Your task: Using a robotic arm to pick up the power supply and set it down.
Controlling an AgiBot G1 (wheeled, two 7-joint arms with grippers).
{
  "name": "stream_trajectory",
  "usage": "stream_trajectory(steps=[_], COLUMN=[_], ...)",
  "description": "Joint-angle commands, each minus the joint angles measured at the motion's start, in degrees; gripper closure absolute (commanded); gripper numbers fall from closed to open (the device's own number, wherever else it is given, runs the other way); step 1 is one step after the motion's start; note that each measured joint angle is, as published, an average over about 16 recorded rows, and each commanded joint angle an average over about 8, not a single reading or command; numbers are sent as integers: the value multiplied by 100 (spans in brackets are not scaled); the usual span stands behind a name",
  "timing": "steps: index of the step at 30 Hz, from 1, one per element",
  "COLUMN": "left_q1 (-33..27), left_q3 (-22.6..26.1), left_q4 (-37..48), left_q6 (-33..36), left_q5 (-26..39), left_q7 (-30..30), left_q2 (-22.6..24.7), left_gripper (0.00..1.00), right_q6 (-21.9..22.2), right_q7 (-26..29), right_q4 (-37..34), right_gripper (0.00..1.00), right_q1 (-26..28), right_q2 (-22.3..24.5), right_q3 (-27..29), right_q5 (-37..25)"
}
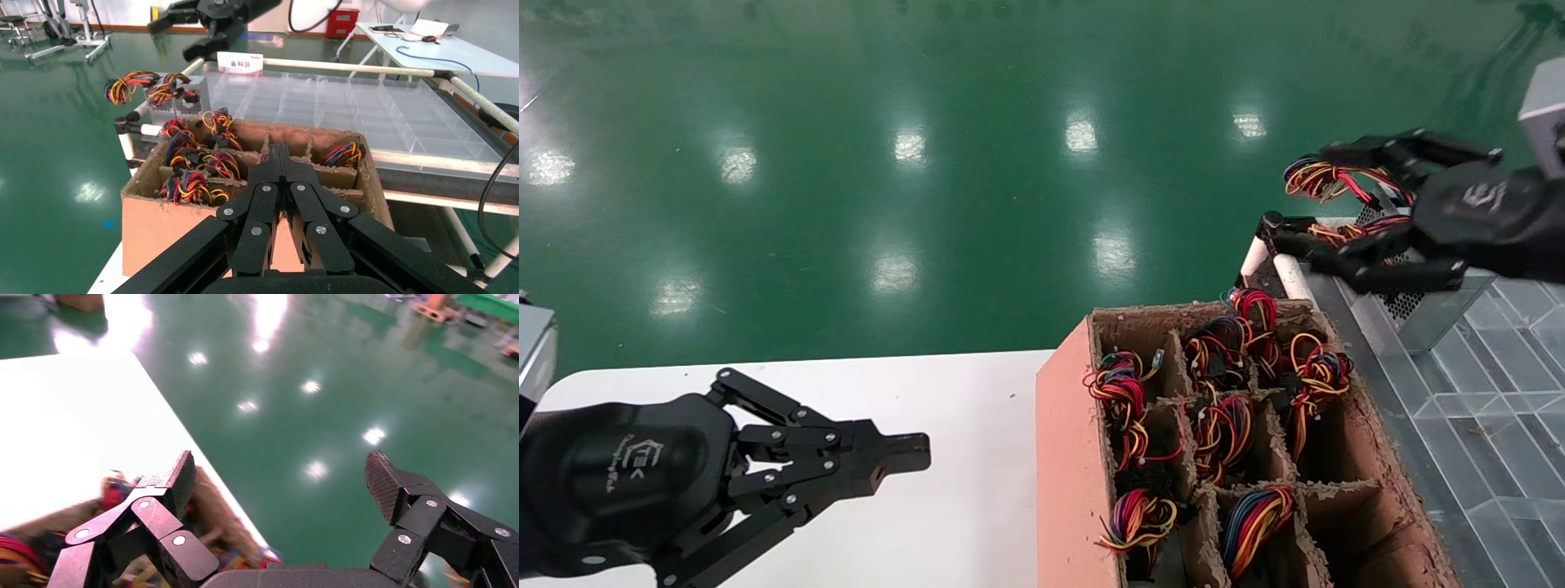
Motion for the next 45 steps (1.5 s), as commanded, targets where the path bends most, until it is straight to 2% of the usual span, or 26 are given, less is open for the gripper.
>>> stream_trajectory(steps=[1, 22, 28, 32, 45], left_q1=[0, -1, 0, 0, 0], left_q3=[0, 5, 5, 5, 5], left_q4=[0, 0, 1, 2, 2], left_q6=[0, -2, -3, -4, -4], left_q5=[0, -3, -4, -6, -7], left_q7=[0, 2, 3, 3, 3], left_q2=[0, -2, -2, -3, -3], left_gripper=[0, 0, 0, 0, 0], right_q6=[-8, -90, -109, -116, -111], right_q7=[69, 800, 952, 986, 951], right_q4=[241, 2792, 3352, 3502, 3349], right_gripper=[0, 0, 0, 0, 0], right_q1=[-224, -2586, -3112, -3260, -3112], right_q2=[6, 74, 88, 91, 91], right_q3=[52, 603, 722, 757, 730], right_q5=[169, 1956, 2347, 2460, 2355])
